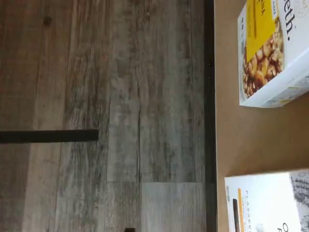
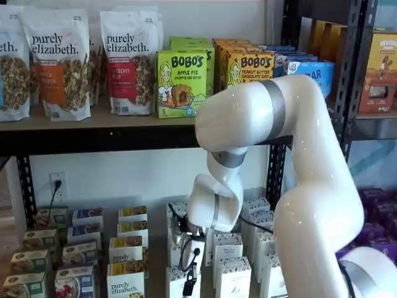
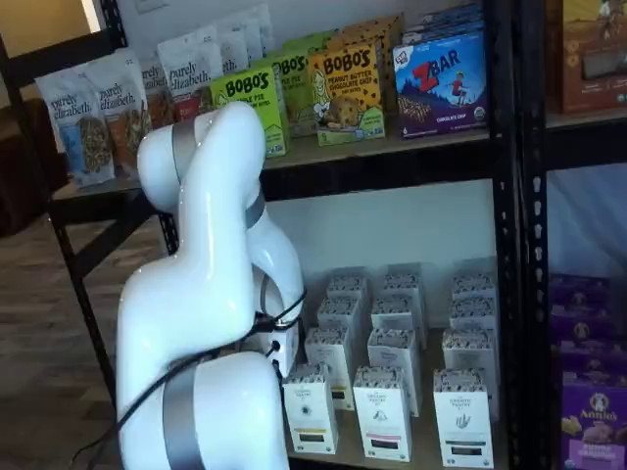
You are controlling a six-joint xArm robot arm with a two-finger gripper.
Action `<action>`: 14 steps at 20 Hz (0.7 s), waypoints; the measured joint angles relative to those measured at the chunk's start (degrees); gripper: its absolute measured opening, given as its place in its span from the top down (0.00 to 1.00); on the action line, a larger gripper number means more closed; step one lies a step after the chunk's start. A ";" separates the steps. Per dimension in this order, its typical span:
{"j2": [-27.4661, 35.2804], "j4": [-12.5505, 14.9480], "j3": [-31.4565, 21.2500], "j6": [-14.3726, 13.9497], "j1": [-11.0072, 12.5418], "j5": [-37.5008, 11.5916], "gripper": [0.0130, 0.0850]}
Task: Pick up the white box with a yellow strip in the middle, on the bottom shelf, the fourth box from the left
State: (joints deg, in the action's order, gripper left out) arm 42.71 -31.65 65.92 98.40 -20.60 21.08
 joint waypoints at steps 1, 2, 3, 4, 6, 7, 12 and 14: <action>0.04 1.01 -0.06 -0.94 0.01 -0.22 0.00; 0.33 4.21 -0.36 -3.81 0.05 -1.14 0.00; 0.61 5.39 -0.50 -4.76 0.06 -1.65 0.00; 0.80 5.49 -0.54 -4.82 0.06 -1.94 0.00; 1.19 4.72 -0.70 -4.10 -0.11 -2.82 0.00; 1.40 3.90 -0.83 -3.41 -0.24 -3.47 0.00; 2.56 -5.85 -1.01 5.01 -1.43 -8.00 0.00; 3.03 -8.67 -0.52 7.58 -1.56 -8.84 0.00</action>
State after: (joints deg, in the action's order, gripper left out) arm 45.74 -40.32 65.40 105.98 -22.16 12.24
